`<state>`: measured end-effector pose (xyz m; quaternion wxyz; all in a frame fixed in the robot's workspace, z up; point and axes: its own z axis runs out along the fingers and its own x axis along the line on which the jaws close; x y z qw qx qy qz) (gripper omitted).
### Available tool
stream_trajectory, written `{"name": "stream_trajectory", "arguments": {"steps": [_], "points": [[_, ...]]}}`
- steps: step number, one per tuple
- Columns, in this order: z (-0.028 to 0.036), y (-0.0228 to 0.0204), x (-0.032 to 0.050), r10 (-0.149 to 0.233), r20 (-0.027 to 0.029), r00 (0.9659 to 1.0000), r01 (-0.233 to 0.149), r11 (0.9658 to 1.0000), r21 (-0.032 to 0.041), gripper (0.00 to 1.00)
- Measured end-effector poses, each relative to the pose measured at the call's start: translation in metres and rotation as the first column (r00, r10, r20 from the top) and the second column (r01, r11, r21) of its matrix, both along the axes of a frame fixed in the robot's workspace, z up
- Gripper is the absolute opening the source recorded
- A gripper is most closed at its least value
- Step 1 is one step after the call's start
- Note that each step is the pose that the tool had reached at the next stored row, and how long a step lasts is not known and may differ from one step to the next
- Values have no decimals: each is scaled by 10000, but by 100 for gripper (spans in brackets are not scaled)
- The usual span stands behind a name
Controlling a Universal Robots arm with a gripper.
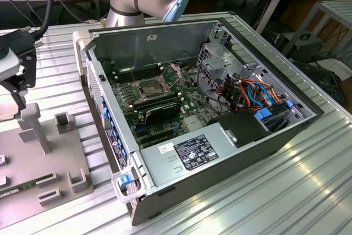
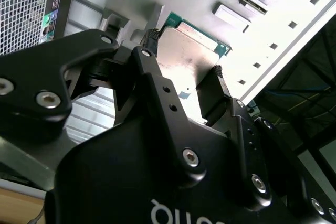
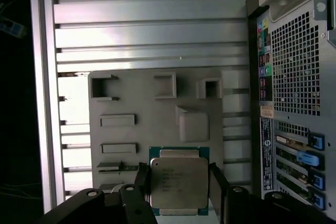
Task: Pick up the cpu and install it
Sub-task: 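Pick up the cpu and move it towards the insertion slot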
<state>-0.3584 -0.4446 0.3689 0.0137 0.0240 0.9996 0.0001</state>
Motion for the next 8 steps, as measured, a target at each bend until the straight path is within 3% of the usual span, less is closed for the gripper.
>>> {"name": "stream_trajectory", "arguments": {"steps": [8], "points": [[0, 0, 52, 0, 0, 10000, 0, 10000, 0, 55]]}}
